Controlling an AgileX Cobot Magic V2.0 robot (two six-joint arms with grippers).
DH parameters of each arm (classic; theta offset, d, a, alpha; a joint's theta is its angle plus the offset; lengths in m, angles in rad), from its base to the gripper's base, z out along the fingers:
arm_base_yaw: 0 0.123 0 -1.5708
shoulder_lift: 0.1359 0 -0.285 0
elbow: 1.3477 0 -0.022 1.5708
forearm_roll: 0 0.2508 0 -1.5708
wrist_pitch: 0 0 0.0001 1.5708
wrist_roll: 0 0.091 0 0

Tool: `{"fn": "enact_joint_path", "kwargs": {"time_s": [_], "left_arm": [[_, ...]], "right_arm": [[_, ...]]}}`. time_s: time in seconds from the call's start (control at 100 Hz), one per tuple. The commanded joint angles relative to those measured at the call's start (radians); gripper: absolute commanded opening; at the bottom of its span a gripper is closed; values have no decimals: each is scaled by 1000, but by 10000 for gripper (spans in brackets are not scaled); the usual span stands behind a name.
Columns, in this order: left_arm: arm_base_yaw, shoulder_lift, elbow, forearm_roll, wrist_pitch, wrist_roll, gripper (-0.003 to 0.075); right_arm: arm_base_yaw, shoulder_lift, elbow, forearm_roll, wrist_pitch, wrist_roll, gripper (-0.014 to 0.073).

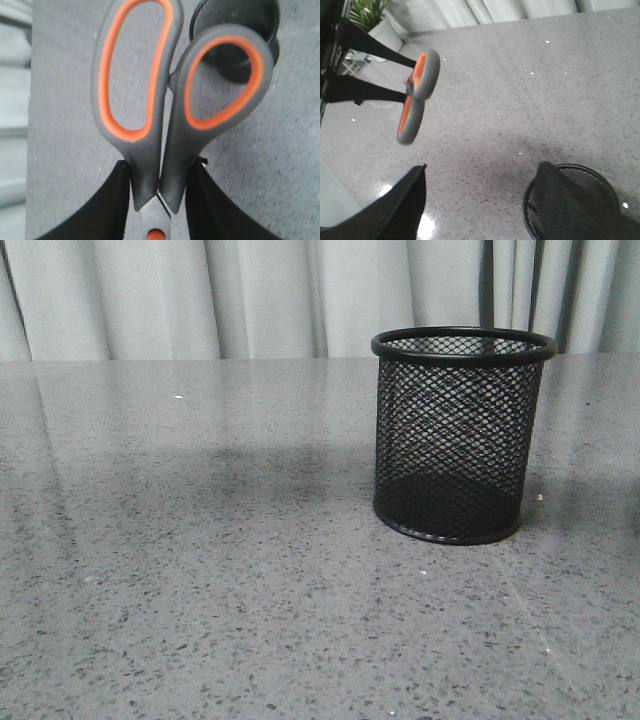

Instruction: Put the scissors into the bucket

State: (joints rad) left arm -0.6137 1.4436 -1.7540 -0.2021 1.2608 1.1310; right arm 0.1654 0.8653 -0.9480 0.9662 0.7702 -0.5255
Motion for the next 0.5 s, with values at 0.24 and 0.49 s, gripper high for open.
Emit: {"fn": "enact_joint_path", "kwargs": {"time_s": [0.24,0.49], "left_arm": [[-163,-24,-50,56,-65,-97,-8],[-244,-24,-50,64,-140,-112,-8]], "right_arm": [[0,20,-34,209,-11,-76,424],[0,79,-34,315,37,-123,424]]}}
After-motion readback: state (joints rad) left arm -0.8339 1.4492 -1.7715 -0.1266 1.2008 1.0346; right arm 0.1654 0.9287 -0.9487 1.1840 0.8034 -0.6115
